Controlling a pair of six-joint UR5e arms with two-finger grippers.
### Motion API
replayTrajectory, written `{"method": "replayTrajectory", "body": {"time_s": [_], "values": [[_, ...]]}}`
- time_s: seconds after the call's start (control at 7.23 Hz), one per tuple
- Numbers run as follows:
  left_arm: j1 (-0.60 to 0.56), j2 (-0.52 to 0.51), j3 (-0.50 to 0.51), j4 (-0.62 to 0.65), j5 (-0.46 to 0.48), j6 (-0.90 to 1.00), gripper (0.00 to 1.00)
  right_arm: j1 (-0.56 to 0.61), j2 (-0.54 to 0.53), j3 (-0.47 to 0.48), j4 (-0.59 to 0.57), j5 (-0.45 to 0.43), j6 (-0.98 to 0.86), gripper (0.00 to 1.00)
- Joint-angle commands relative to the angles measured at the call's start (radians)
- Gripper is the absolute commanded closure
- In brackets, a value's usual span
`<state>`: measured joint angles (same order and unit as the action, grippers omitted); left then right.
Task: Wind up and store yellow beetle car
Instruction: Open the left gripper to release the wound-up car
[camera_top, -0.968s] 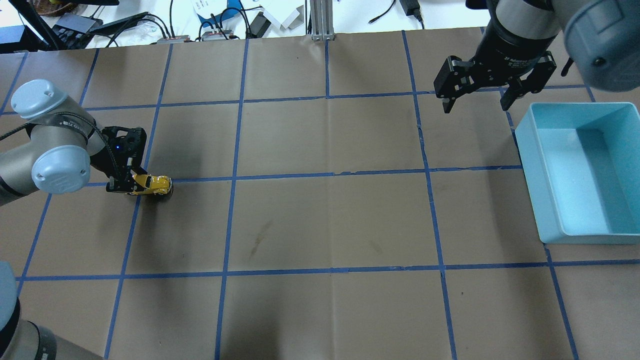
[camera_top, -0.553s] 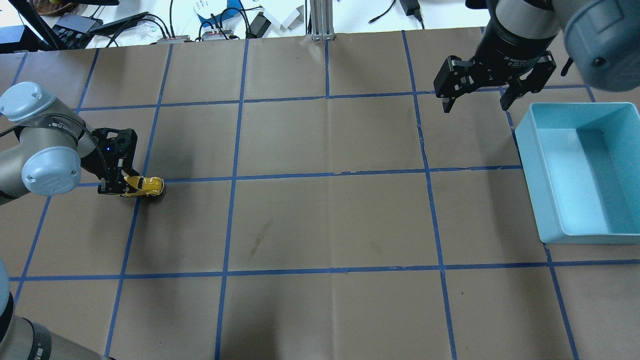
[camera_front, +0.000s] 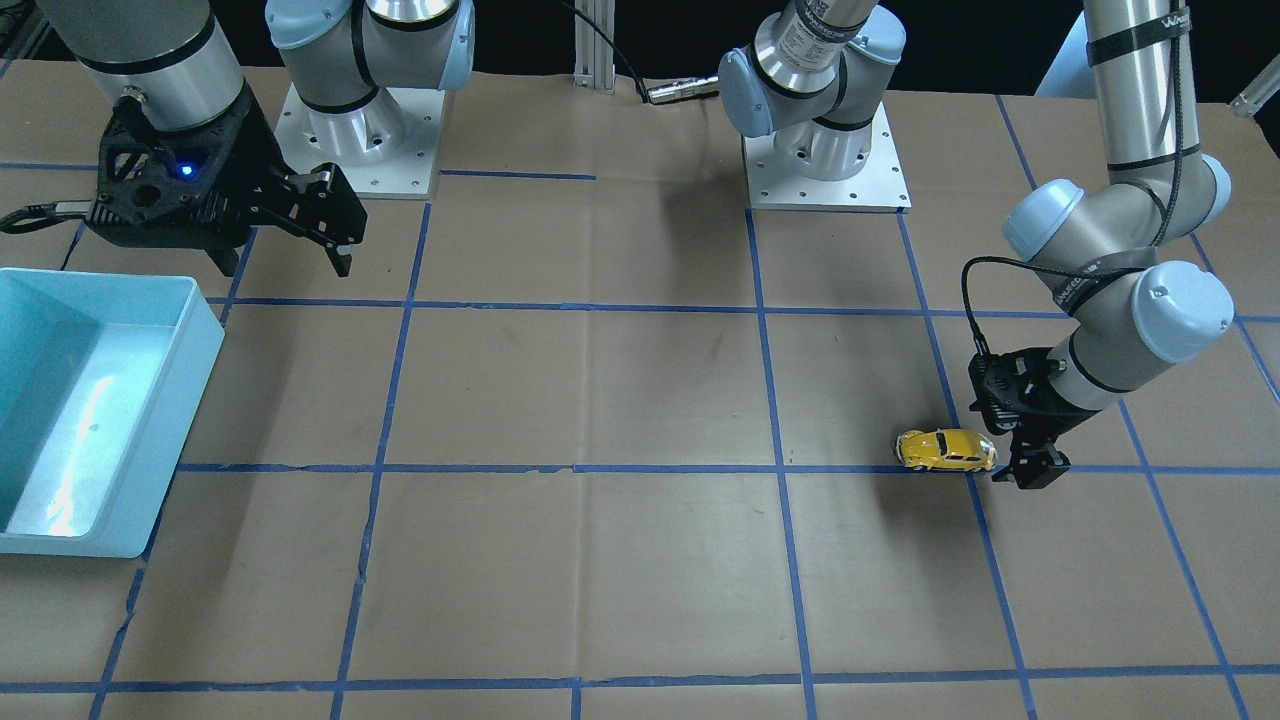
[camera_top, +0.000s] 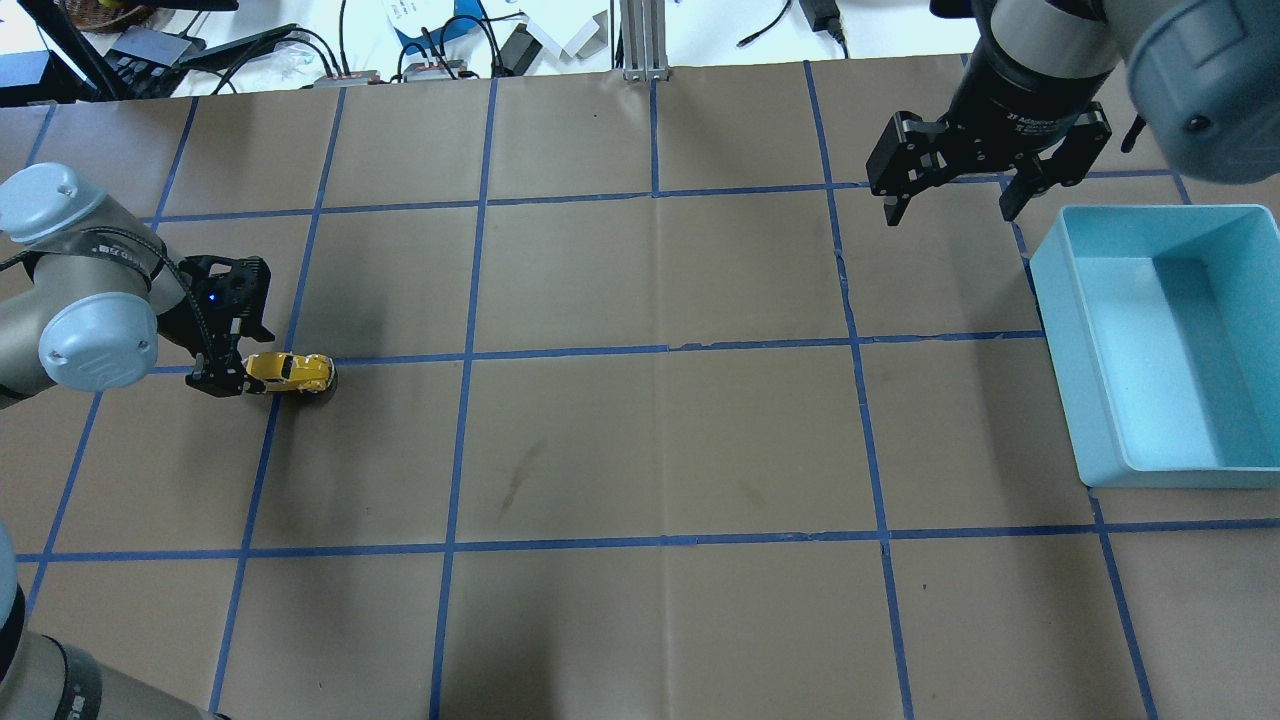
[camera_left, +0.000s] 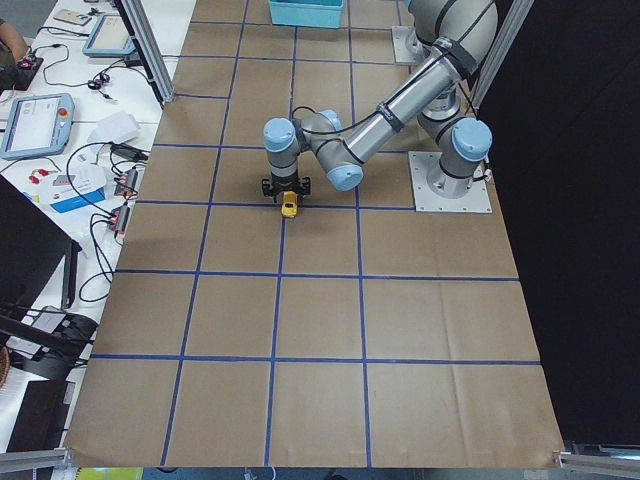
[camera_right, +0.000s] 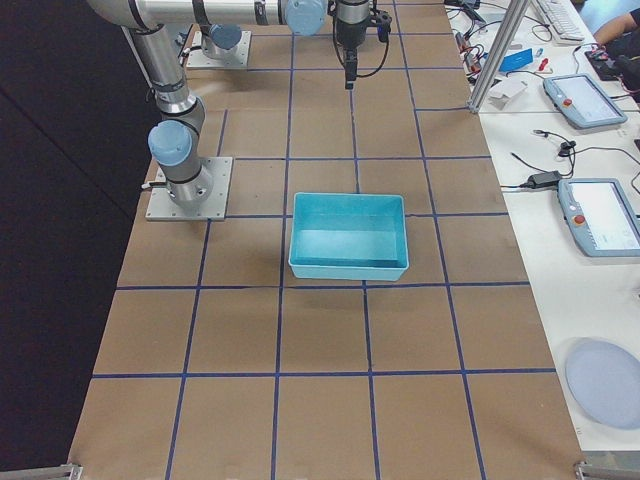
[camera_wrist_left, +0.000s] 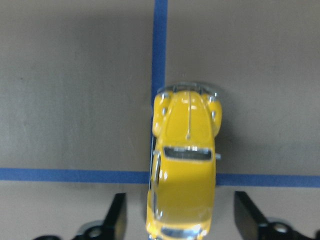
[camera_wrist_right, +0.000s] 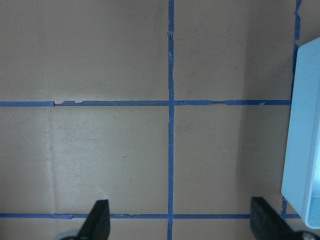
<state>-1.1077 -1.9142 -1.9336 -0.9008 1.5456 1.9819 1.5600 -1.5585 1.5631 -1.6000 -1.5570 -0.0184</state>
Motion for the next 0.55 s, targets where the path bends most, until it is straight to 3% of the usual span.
{"method": "replayTrajectory", "body": {"time_s": [0.0,0.41], "values": [[-0.003,0.003,0.004,-0.001,0.001,-0.005,0.00,0.000,0.000,0.000,0.000,0.000,0.000,0.00],[-0.006,0.021,0.005,-0.019,0.005,-0.020,0.00,0.000,0.000,0.000,0.000,0.000,0.000,0.00]]}}
